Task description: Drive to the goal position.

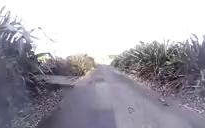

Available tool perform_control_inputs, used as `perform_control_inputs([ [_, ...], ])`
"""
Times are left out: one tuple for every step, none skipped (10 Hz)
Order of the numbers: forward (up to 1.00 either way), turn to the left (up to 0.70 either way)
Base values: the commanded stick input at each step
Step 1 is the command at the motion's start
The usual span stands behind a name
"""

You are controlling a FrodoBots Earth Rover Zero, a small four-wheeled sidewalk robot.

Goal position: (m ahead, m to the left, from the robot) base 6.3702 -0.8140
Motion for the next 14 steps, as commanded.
perform_control_inputs([
  [0.85, 0.0],
  [0.85, 0.0],
  [0.85, 0.0],
  [0.85, 0.0],
  [0.85, 0.0],
  [0.85, 0.0],
  [0.85, 0.0],
  [0.85, 0.0],
  [0.85, 0.0],
  [0.85, -0.34],
  [0.85, -0.34],
  [0.85, -0.34],
  [0.85, -0.27],
  [0.85, -0.16],
])
